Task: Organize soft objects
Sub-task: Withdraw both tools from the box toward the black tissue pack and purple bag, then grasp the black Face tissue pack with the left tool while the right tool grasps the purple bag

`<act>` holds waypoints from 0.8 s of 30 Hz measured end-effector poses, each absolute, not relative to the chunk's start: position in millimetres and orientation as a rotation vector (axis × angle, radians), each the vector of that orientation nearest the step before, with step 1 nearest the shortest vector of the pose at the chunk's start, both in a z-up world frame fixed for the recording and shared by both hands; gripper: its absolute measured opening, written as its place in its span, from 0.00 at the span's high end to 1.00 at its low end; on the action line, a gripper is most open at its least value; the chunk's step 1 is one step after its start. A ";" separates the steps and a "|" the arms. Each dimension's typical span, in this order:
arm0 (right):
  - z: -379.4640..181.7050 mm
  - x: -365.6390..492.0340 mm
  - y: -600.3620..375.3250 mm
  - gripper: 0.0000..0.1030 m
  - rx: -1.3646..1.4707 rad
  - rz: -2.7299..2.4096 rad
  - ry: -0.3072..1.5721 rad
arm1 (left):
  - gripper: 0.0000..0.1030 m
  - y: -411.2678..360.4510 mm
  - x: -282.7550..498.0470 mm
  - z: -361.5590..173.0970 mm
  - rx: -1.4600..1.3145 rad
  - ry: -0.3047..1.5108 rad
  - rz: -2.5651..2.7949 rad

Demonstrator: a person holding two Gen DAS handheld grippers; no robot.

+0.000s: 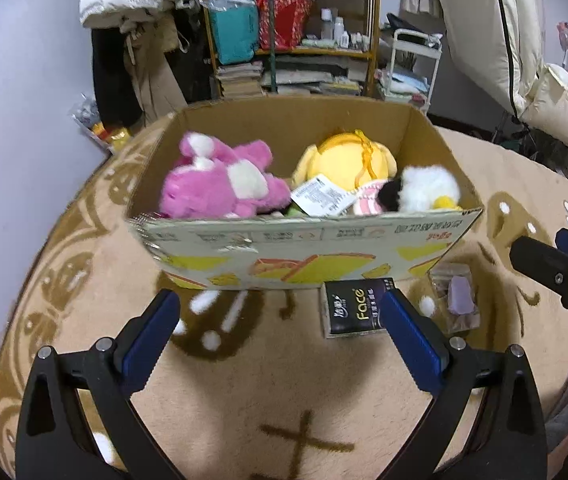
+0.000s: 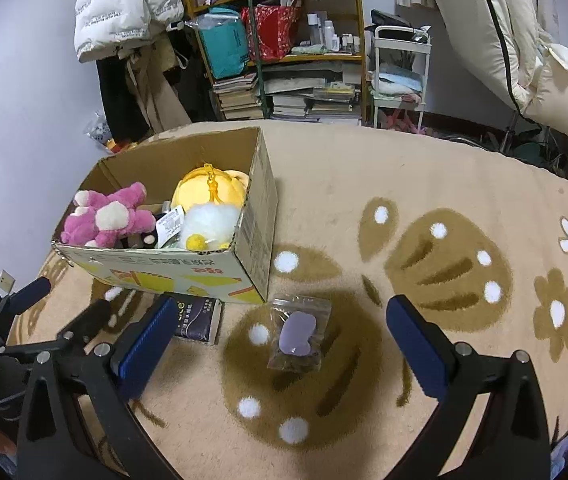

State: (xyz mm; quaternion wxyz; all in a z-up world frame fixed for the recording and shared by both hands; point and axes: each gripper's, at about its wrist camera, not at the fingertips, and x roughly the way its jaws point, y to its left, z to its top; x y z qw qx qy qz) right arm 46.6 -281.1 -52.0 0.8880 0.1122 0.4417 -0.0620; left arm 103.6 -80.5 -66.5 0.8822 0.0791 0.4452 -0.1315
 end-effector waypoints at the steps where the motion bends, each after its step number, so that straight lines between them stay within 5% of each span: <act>1: -54.3 49.2 -280.9 0.00 0.230 -0.130 0.925 | 0.04 -81.5 104.8 -68.9 0.164 0.932 -0.279; 24: -111.6 73.9 -304.3 0.05 0.423 -0.146 1.142 | 0.04 -121.5 111.8 -116.5 0.212 0.995 -0.386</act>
